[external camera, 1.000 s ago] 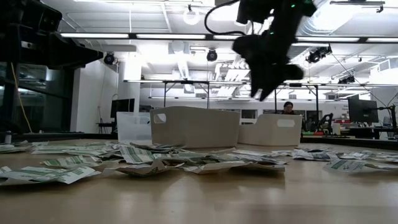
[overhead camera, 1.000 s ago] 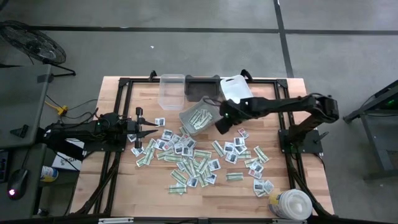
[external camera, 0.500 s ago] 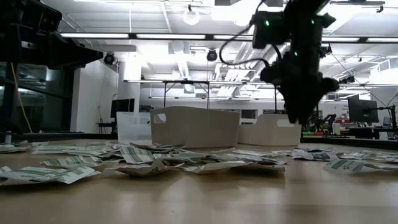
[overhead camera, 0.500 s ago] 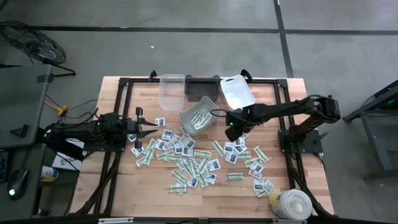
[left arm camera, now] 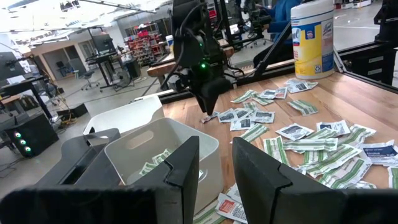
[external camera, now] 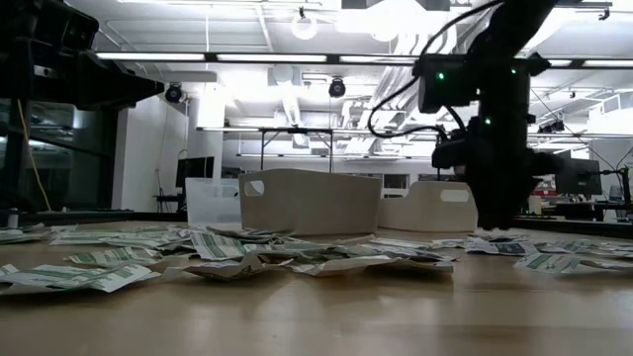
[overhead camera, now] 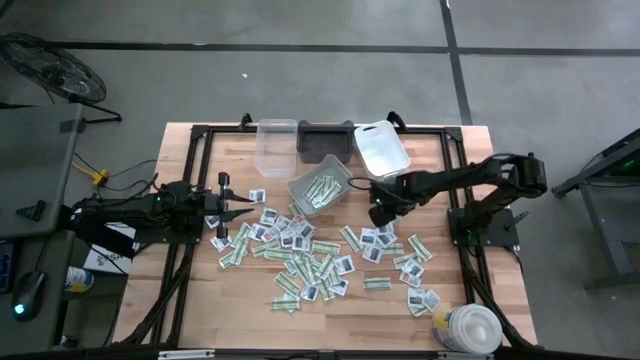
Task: Pick & Place First Aid Supplies
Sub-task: Put the ointment pack into the white bin
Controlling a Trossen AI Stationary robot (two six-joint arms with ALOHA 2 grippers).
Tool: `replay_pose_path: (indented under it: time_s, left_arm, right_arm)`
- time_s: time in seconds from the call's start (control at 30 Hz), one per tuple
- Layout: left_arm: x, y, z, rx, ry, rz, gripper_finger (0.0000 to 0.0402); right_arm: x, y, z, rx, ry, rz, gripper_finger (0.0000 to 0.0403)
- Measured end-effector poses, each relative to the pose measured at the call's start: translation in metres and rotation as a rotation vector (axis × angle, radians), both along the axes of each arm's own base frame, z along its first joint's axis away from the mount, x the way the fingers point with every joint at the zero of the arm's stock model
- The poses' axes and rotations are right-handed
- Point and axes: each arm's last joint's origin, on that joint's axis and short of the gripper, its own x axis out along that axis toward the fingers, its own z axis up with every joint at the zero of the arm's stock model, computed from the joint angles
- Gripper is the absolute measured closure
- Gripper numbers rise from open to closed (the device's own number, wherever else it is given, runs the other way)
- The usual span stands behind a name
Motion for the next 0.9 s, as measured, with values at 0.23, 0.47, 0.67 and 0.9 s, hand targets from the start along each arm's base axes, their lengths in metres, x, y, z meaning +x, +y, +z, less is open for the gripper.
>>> replay_pose_path:
  time_s: [0.23, 0.47, 0.67, 0.9]
  left_arm:
    - [0.000, 0.000, 0.000, 0.000, 0.000, 0.000, 0.0305]
    - [0.000, 0.000, 0.000, 0.000, -0.001, 0.000, 0.0305]
    - [0.000, 0.000, 0.000, 0.000, -0.001, 0.000, 0.0305]
    - [0.000, 0.000, 0.000, 0.000, 0.000, 0.000, 0.0305]
  right_arm:
    - [-0.003, 0.001, -0.011, 0.017, -0.055, -0.039, 0.0224]
    - [-0.004, 0.001, -0.019, 0.025, -0.060, -0.039, 0.0227]
    - [-0.005, 0.002, -0.021, 0.035, -0.053, -0.039, 0.0262]
    - [-0.005, 0.002, -0.021, 0.031, -0.042, -0.044, 0.0293]
